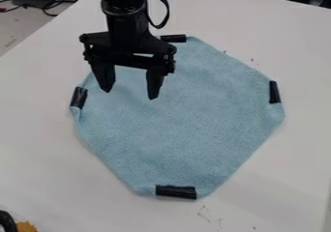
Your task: Fold the cloth from top right to bottom left
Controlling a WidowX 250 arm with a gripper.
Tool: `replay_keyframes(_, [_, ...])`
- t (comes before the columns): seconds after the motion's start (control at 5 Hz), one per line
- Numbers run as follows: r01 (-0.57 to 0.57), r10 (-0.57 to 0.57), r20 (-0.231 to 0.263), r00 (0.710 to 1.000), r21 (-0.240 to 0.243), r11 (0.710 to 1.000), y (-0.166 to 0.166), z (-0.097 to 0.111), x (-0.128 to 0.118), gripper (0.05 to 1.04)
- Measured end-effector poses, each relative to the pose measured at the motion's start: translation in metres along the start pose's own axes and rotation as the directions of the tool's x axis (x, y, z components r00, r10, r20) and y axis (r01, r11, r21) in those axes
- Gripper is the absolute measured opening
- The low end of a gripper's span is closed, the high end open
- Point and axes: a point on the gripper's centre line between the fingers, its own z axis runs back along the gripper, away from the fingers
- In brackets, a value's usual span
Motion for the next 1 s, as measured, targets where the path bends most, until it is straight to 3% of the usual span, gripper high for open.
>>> replay_keyframes(0.2, [-0.004, 0.004, -0.02, 1.0, -0.002, 1.0, -0.001, -0.005, -0.001, 0.998])
replay_keyframes(0.6, [0.012, -0.011, 0.024, 1.0, -0.05, 0.999, -0.041, -0.013, 0.031, 0.998])
replay_keyframes(1.0, [-0.017, 0.015, 0.044, 0.999, 0.028, 0.999, -0.092, -0.031, 0.063, 0.998])
